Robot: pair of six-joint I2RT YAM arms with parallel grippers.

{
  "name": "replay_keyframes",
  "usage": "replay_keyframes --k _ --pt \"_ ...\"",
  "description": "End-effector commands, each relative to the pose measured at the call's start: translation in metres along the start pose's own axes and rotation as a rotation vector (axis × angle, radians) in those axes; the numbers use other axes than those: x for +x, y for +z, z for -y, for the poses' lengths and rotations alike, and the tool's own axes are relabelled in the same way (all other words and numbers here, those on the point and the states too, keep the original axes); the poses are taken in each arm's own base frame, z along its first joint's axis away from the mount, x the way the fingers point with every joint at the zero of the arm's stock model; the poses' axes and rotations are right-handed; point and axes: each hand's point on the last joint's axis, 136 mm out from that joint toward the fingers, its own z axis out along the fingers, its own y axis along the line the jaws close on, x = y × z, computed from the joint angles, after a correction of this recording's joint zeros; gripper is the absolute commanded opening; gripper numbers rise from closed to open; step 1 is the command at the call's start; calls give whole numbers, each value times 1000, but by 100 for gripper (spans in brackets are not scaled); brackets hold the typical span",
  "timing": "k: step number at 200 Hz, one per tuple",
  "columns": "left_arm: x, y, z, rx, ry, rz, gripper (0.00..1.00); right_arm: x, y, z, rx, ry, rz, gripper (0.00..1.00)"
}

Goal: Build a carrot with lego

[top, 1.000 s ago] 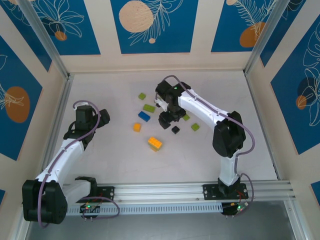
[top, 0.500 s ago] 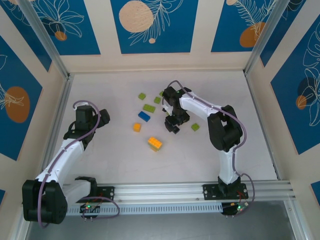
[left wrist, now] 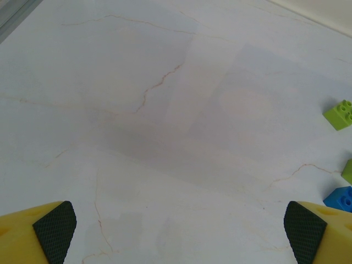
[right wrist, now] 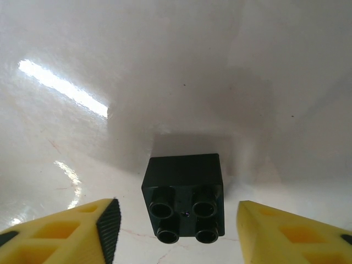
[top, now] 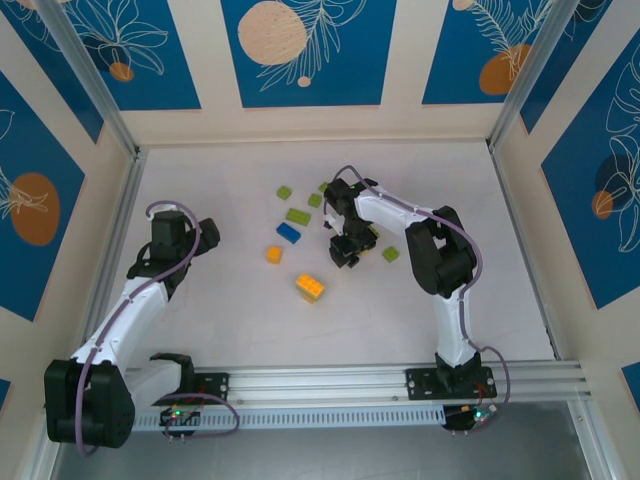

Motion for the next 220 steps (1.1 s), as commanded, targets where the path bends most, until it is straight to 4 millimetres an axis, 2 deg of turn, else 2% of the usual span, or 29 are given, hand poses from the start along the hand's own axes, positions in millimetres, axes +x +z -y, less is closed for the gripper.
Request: replay_keyframes --k 1,70,125,220 --pt "-7 -1 -2 -3 -18 13 100 0 9 -3 -42 9 -21 52" --pt "-8 -1 -1 1 -18 11 100 2 15 -5 -56 8 -39 50" --pt "-7 -1 -1 0 -18 13 100 3 15 -6 -60 12 -38 42" --pt "-7 -1 -2 -2 -18 13 100 0 14 -9 -93 28 -26 46"
